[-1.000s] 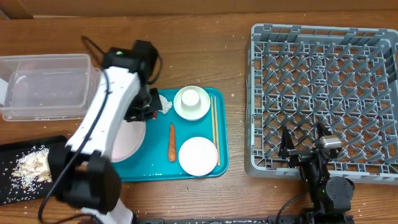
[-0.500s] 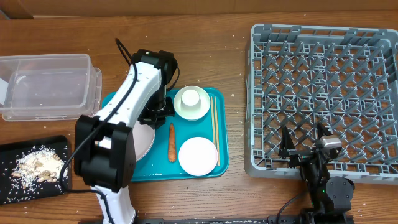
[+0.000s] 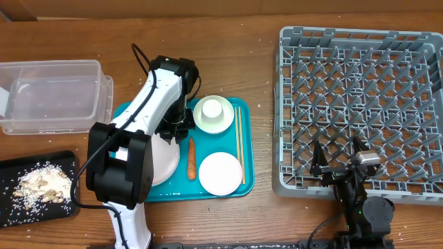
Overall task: Sort waste into correct bins and load items into the dishwasher
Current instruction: 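Carry the emptied plate back and set it on the teal tray, then lower the left gripper onto the carrot and grasp it, then carry the carrot left and drop it onto the black tray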
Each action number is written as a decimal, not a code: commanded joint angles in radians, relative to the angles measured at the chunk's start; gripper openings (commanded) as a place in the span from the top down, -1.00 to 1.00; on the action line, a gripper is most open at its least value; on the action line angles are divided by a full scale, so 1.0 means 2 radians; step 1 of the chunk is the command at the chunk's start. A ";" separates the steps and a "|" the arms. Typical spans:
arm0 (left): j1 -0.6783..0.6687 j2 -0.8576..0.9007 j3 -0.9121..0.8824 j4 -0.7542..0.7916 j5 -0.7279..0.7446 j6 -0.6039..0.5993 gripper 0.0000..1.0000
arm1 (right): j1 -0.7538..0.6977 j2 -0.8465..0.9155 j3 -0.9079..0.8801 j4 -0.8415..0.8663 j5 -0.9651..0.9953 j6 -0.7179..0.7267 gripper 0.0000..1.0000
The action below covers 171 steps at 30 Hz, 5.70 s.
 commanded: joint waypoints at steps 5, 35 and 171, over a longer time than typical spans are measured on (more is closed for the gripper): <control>-0.001 0.004 0.014 -0.022 -0.004 -0.006 0.63 | 0.002 -0.004 -0.005 0.003 0.005 0.002 -1.00; 0.100 0.011 0.288 -0.033 0.027 0.029 -0.89 | 0.002 -0.004 -0.005 0.002 0.005 0.002 -1.00; 0.151 -0.112 0.097 -0.043 0.043 0.051 0.70 | 0.002 -0.004 -0.005 0.003 0.005 0.002 -1.00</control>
